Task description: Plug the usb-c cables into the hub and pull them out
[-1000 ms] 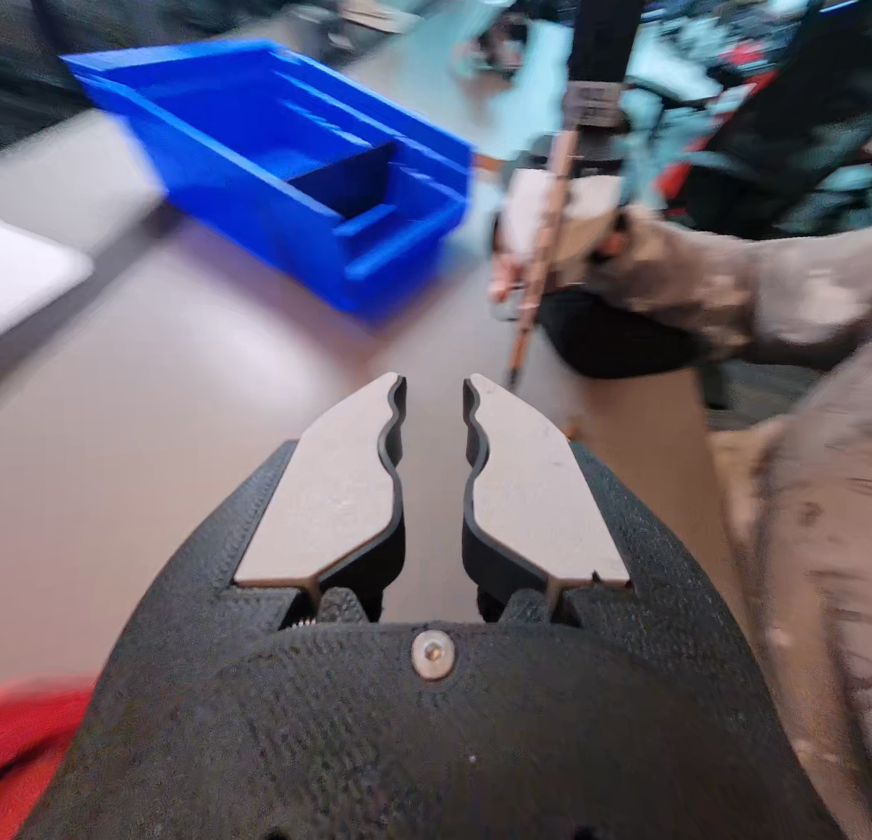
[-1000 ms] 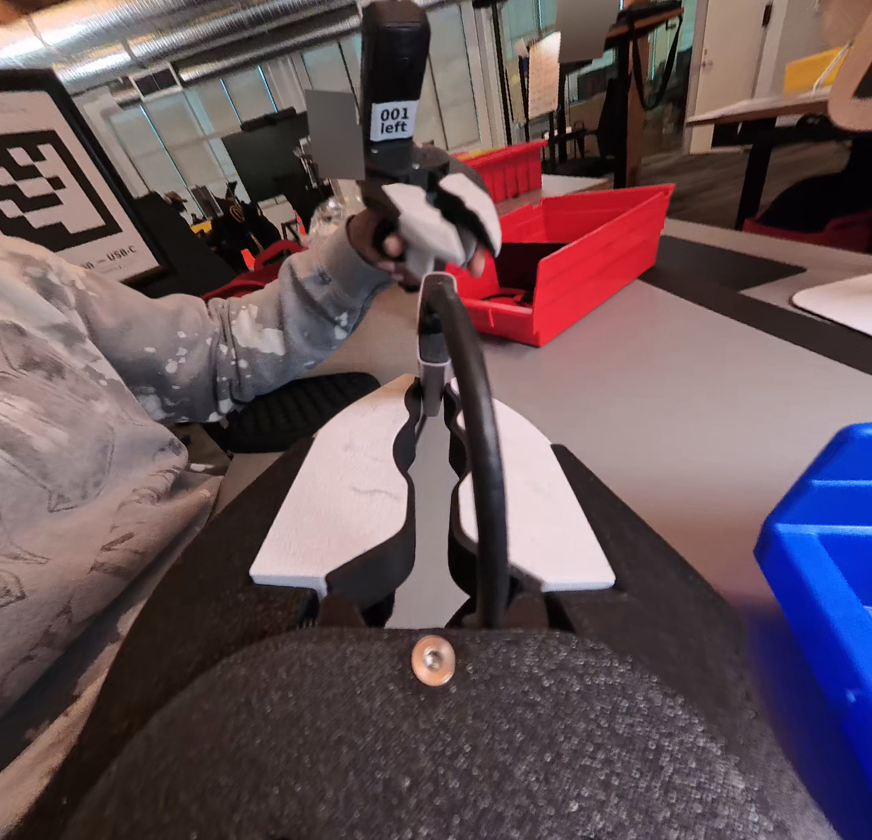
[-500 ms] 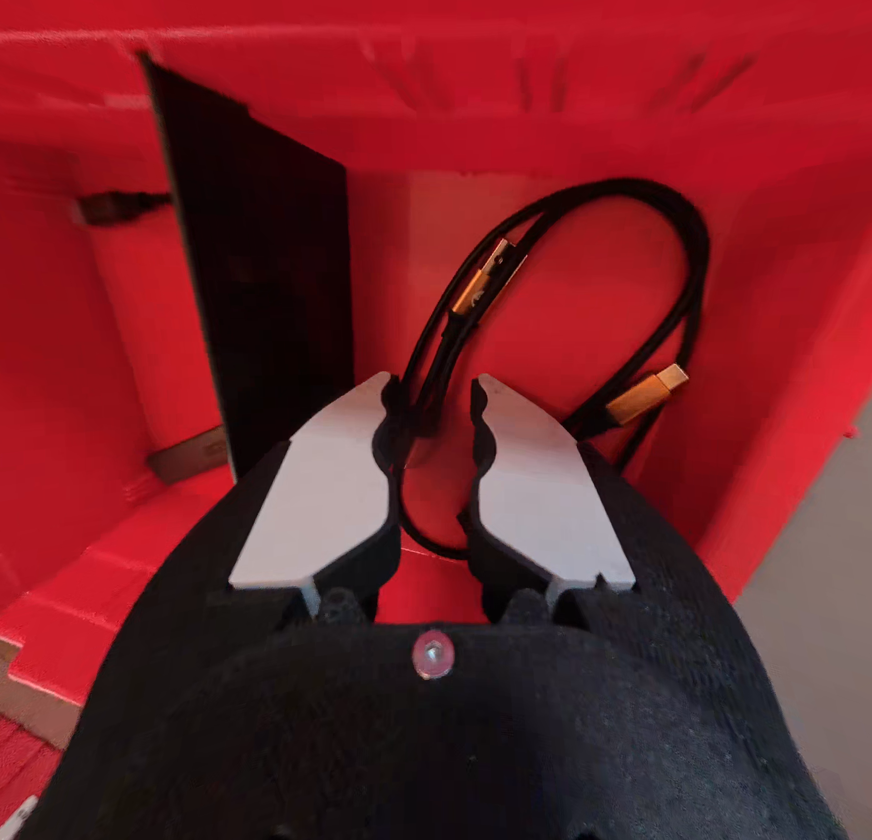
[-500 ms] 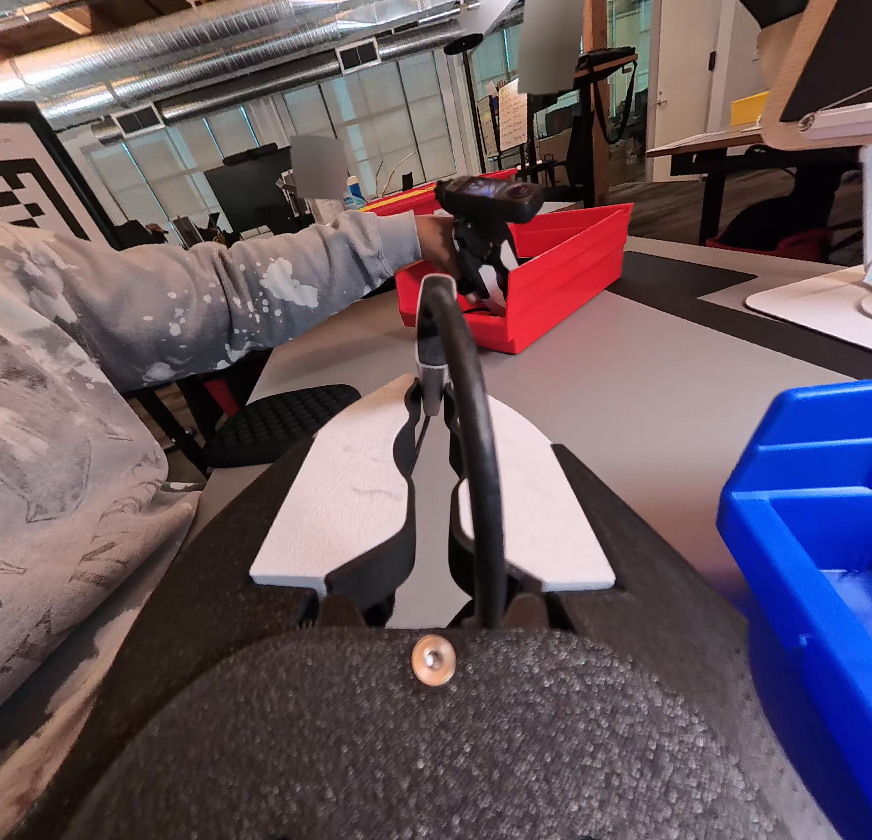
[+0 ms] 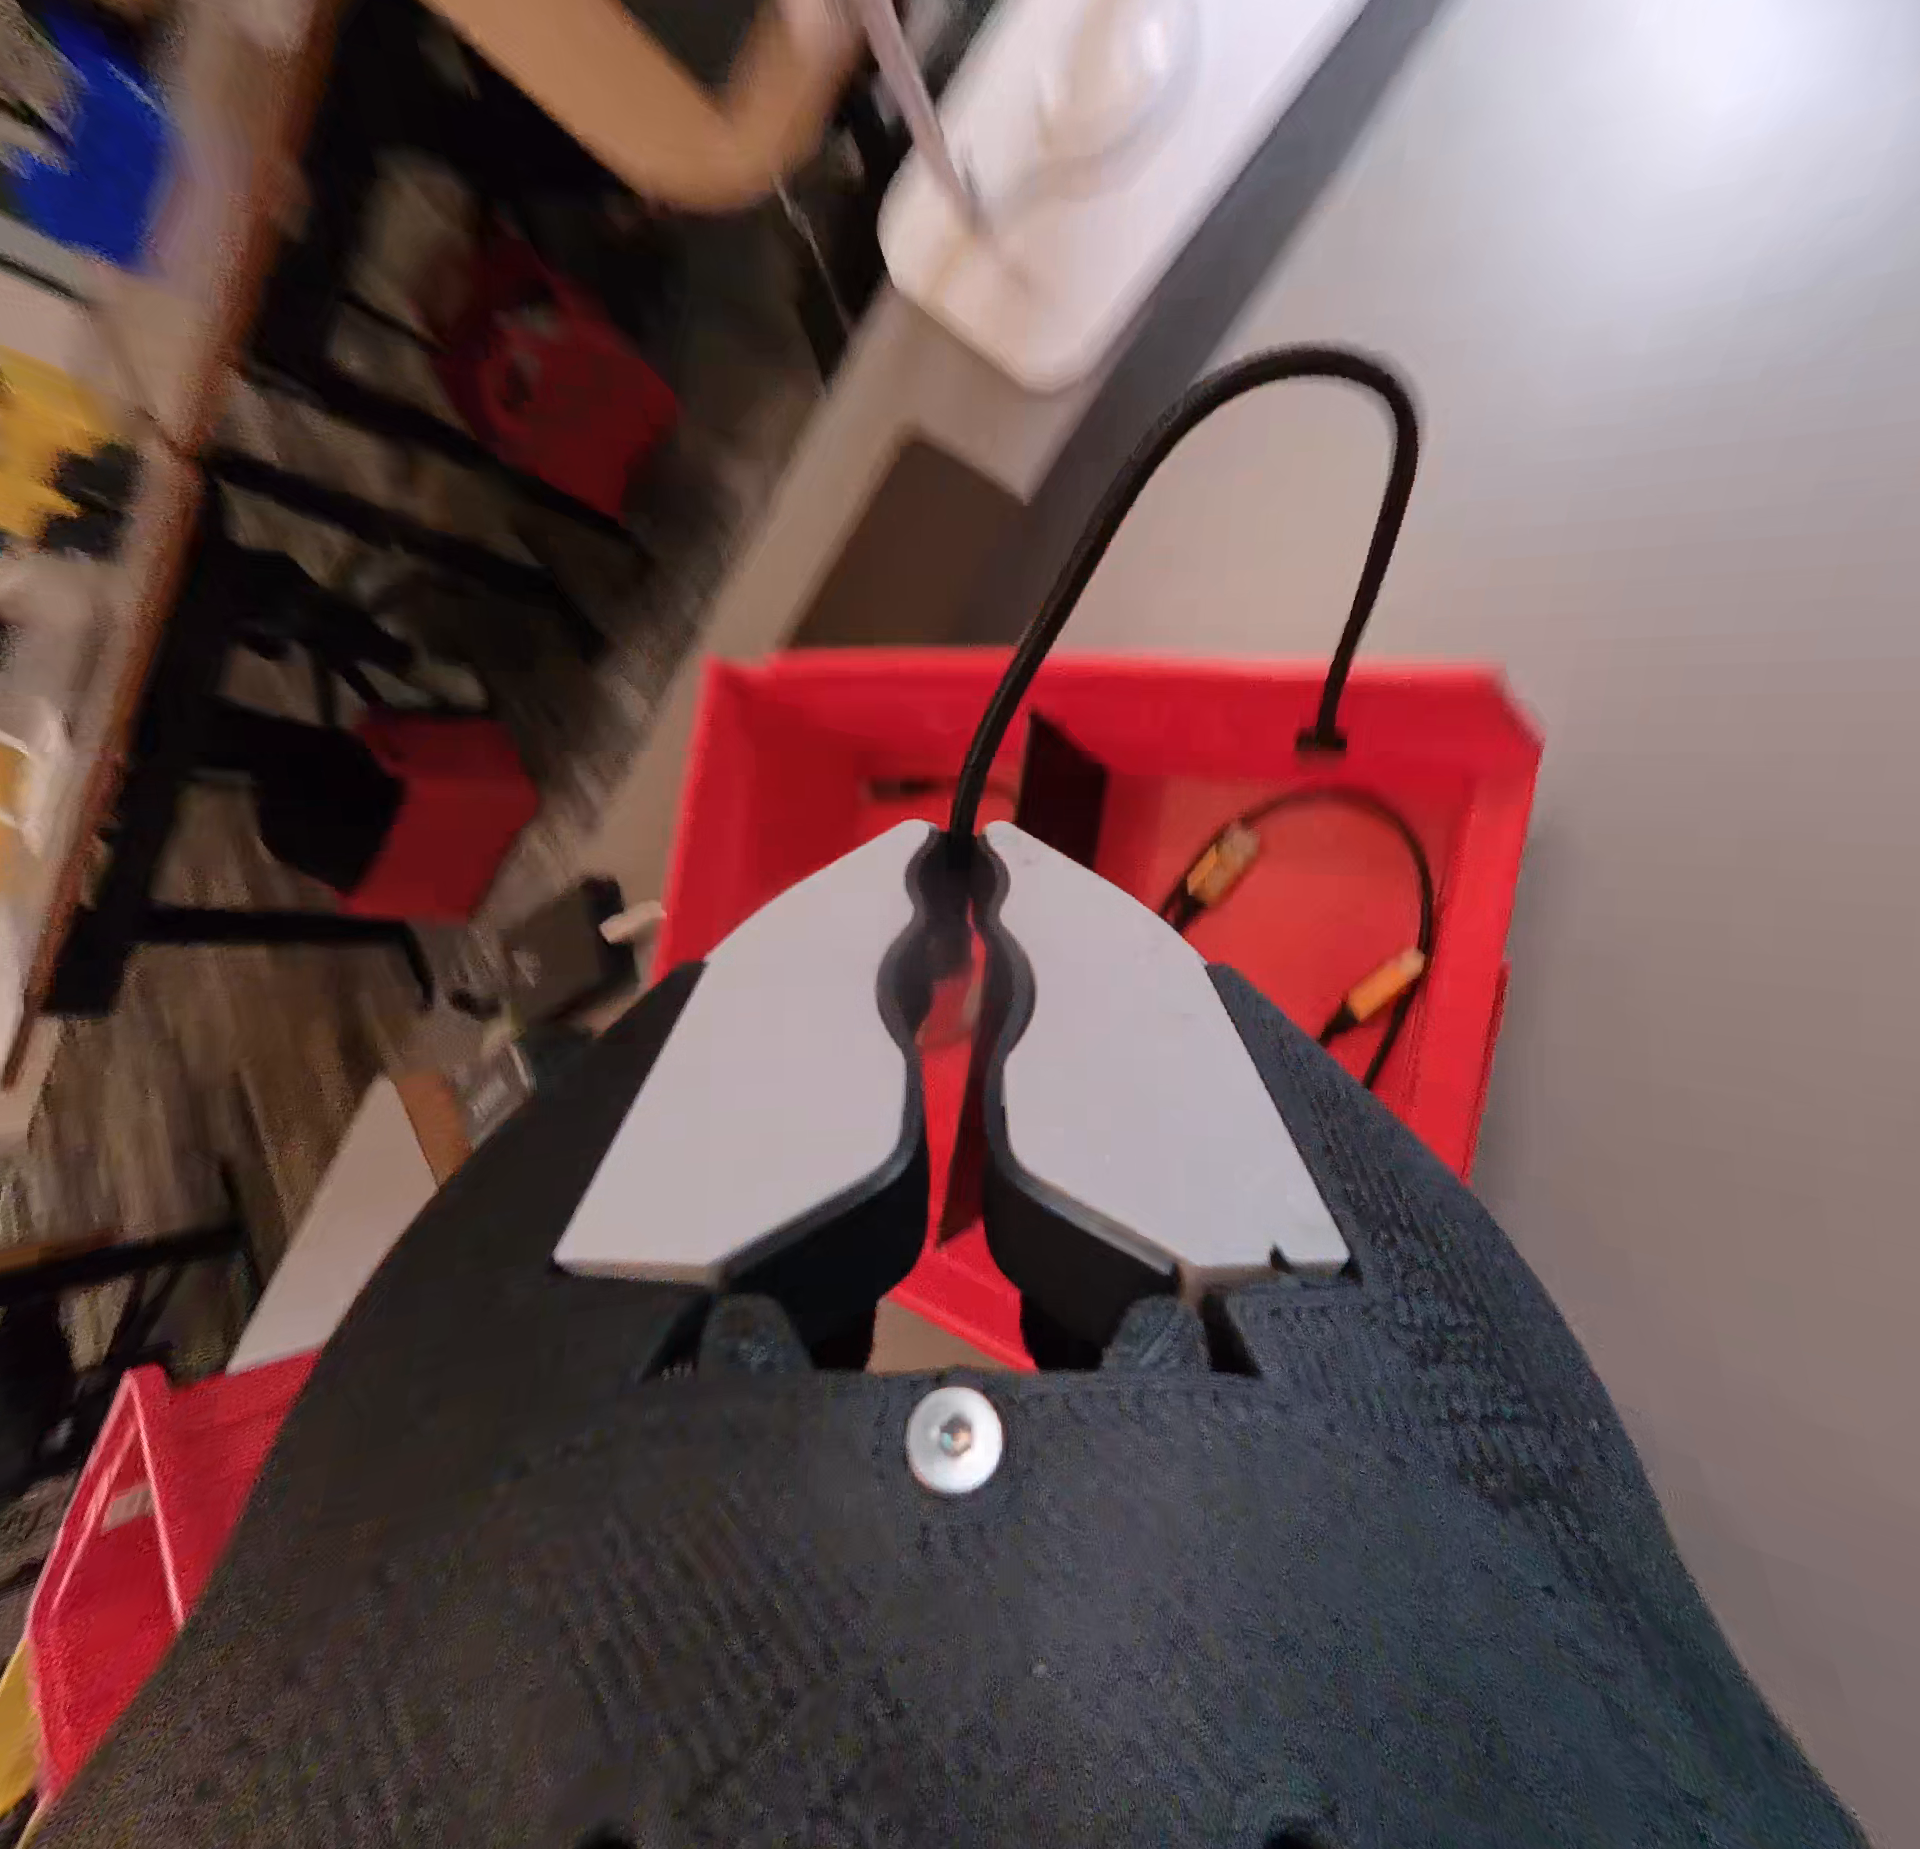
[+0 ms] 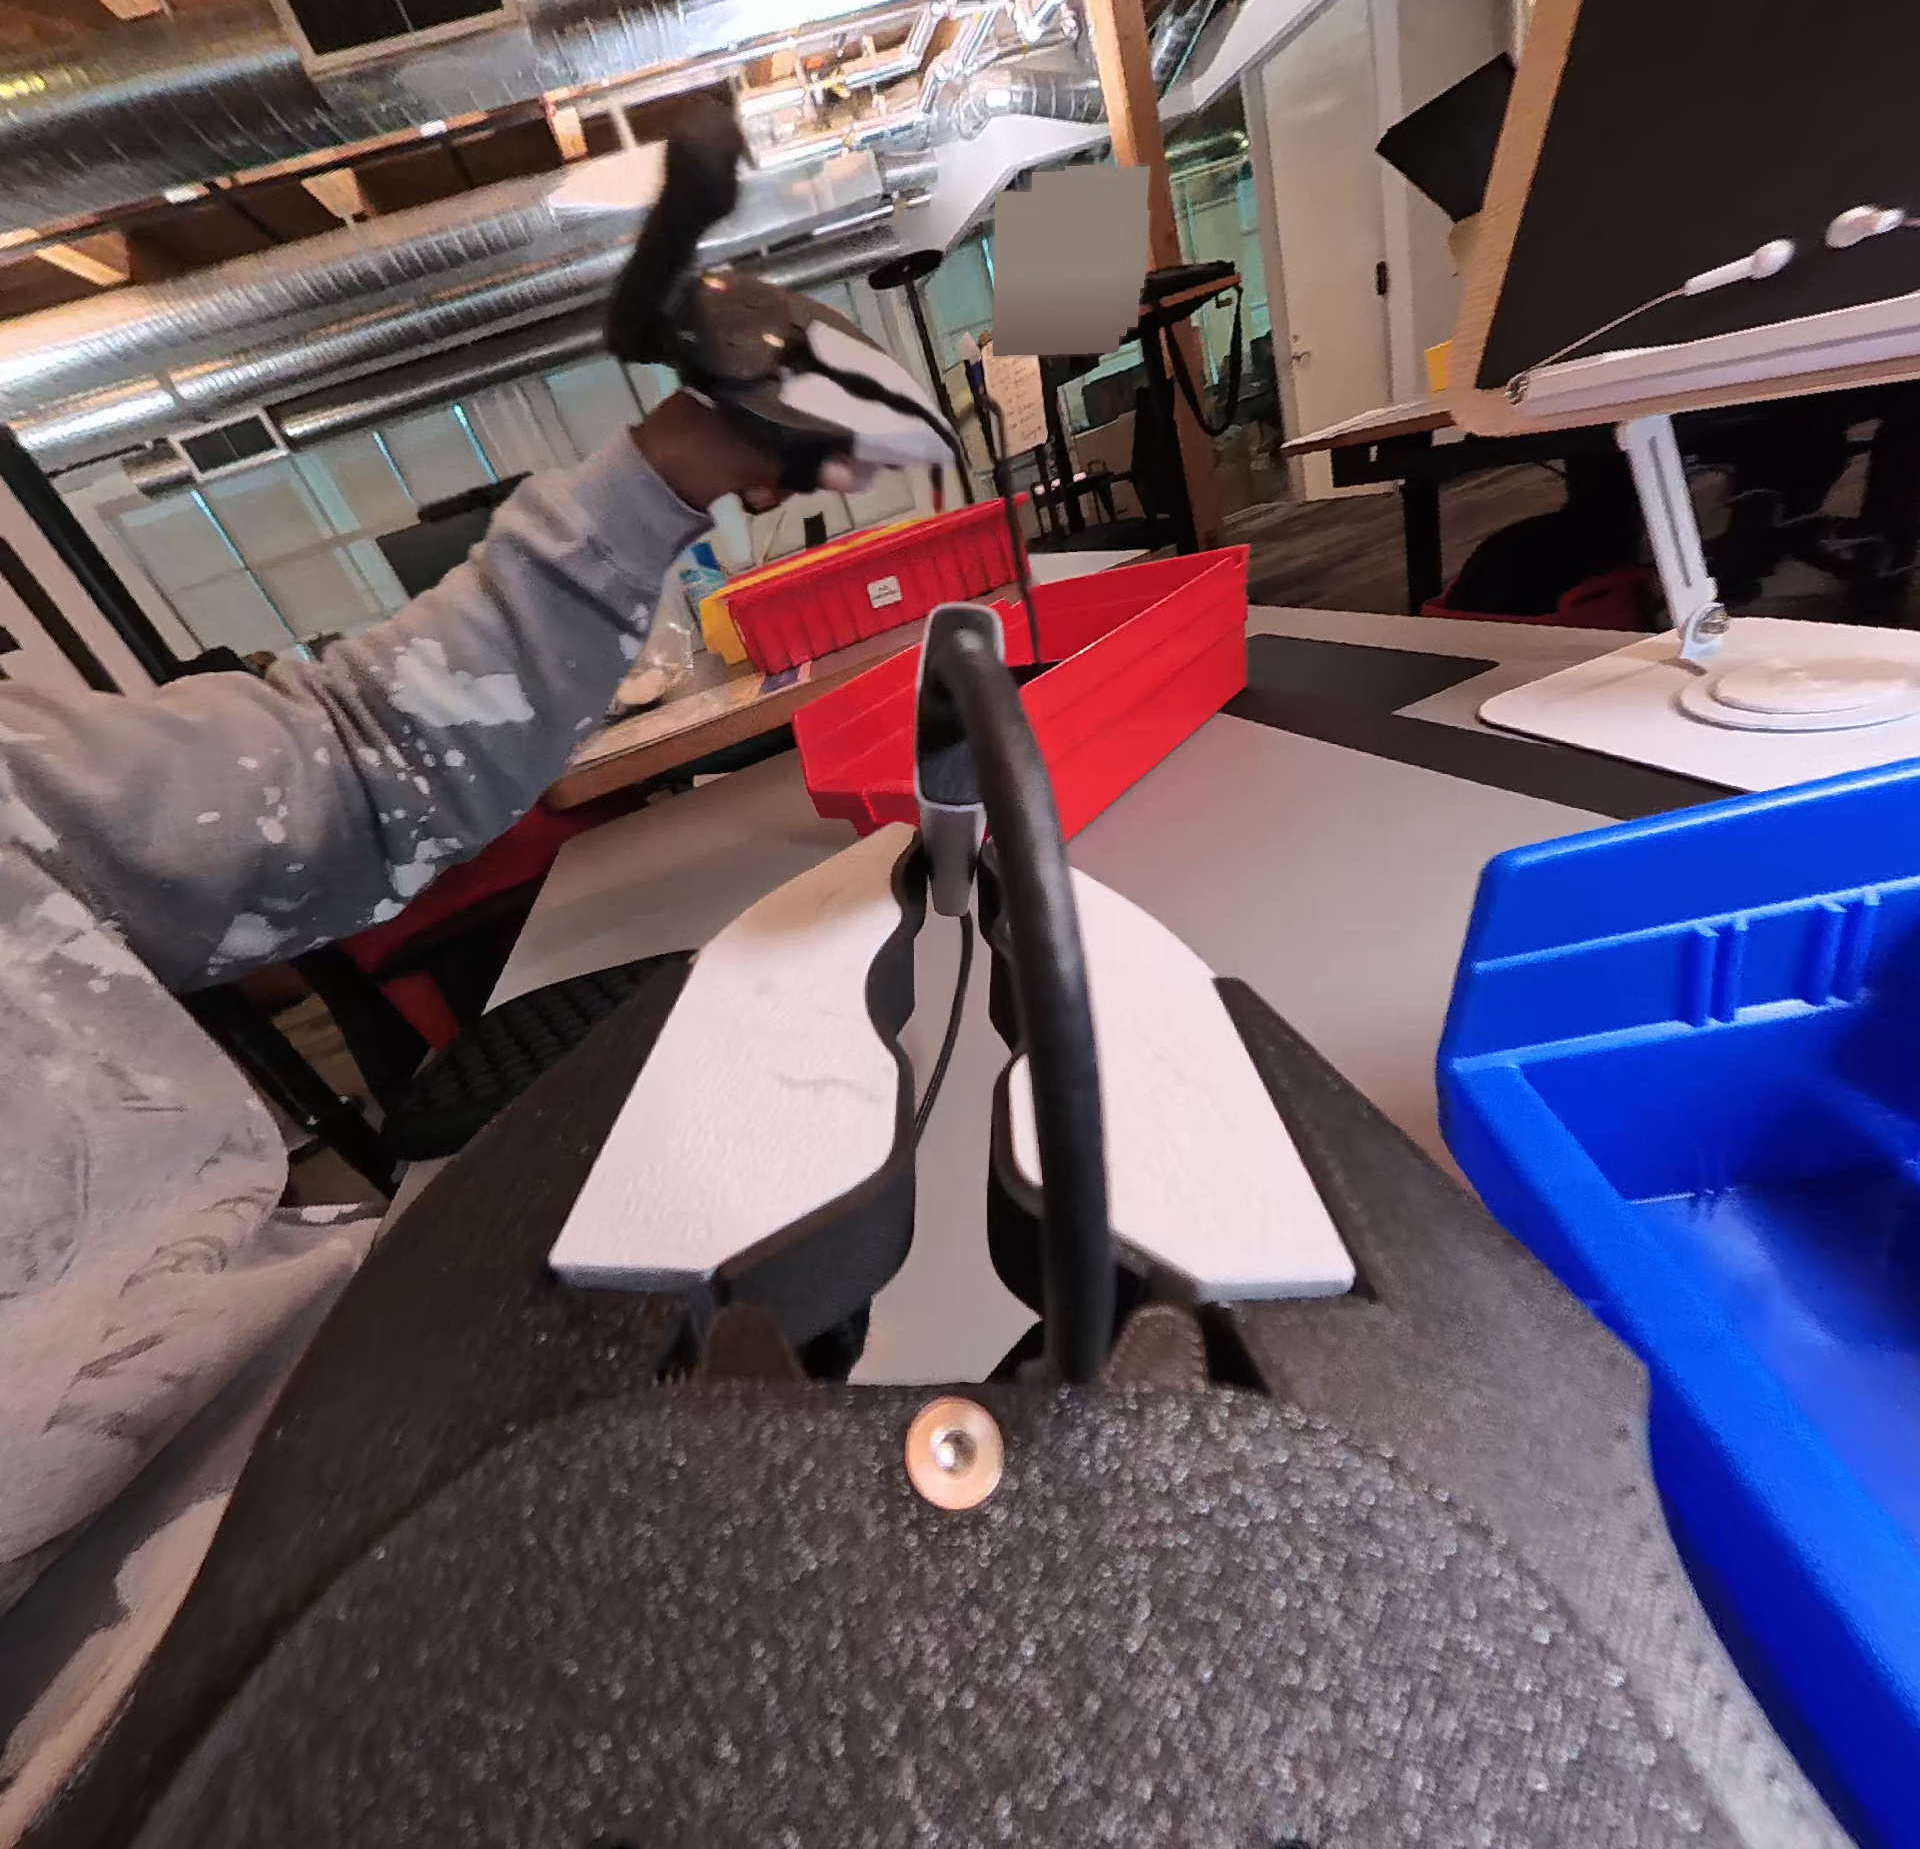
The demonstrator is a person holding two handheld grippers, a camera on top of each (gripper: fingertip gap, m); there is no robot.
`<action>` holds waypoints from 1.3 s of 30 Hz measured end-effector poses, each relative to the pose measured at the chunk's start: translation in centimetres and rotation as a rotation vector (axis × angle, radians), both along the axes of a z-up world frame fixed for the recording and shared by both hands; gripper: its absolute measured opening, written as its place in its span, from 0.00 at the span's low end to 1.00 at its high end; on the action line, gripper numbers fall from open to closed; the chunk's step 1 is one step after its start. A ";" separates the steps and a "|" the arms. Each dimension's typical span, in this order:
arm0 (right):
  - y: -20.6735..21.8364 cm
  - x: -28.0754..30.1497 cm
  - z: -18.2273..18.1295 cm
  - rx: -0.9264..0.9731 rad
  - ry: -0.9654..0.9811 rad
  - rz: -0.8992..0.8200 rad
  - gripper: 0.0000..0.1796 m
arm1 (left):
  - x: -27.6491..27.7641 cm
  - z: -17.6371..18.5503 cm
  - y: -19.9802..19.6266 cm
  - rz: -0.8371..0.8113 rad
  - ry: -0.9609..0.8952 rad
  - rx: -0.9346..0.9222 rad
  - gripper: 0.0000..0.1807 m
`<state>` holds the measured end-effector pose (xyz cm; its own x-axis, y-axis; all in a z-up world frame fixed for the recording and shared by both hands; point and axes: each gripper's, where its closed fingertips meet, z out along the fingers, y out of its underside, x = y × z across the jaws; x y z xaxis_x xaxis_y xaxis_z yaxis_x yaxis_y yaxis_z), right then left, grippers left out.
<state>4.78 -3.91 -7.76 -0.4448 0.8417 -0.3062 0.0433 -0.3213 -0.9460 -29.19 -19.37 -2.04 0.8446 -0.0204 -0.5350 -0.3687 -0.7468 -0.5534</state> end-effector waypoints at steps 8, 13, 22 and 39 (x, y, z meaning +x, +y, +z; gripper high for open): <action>2.9 0.4 1.1 -0.058 0.062 -0.128 0.05 | 14.8 4.6 4.0 -0.474 -0.386 0.572 0.03; 4.8 0.6 0.9 -0.071 0.072 -0.204 0.05 | 22.0 -1.8 6.8 -0.686 -0.805 0.720 0.04; 5.8 0.8 0.6 -0.094 0.069 -0.237 0.05 | 27.4 -12.9 5.1 -0.911 -0.767 0.298 0.05; 4.4 0.6 0.6 -0.076 0.064 -0.176 0.05 | 22.6 -19.2 2.3 -0.420 -0.581 -0.157 0.16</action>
<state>5.37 0.53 -7.19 -0.3131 0.8839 -0.3474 -0.0797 -0.3890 -0.9178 -6.62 -17.04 -21.23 0.8952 -0.4445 0.0324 -0.3209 -0.6934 -0.6451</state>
